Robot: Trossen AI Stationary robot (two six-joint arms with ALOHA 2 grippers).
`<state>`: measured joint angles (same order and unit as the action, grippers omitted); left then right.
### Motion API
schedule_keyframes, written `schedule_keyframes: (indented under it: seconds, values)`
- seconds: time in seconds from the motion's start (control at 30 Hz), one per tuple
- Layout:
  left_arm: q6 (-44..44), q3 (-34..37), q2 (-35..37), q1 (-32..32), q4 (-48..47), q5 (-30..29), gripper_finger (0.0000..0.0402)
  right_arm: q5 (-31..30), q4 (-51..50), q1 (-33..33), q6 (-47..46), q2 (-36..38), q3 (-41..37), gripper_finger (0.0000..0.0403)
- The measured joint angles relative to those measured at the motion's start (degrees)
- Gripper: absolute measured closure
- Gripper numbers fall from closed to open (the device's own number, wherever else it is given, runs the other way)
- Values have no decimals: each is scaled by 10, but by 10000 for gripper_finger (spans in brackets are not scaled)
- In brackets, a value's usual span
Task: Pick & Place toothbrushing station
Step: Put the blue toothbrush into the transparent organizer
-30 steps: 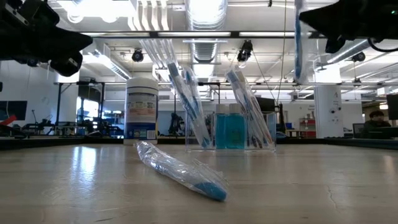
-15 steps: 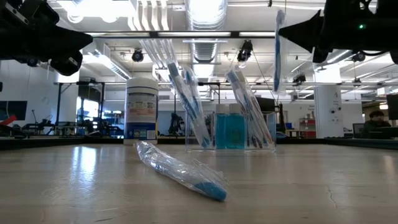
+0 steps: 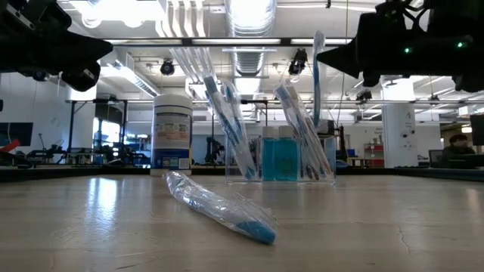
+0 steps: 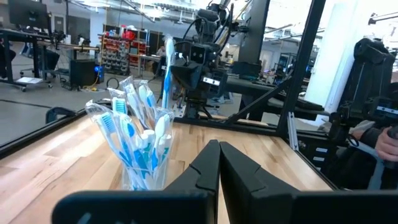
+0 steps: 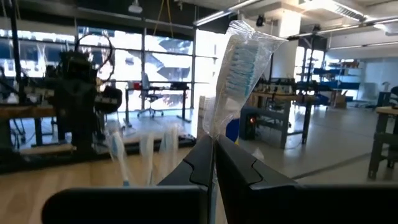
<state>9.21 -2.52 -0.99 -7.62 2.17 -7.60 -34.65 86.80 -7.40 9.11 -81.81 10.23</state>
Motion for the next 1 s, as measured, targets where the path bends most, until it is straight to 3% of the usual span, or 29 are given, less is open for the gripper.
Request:
schedule_keyframes:
  seconds: [0.6,1.0]
  values:
    - [15,0,0,0,27,0,388,0,9,3,-45,-124,6,391]
    - [33,-1,0,0,69,0,388,0,18,3,-47,-163,6,391]
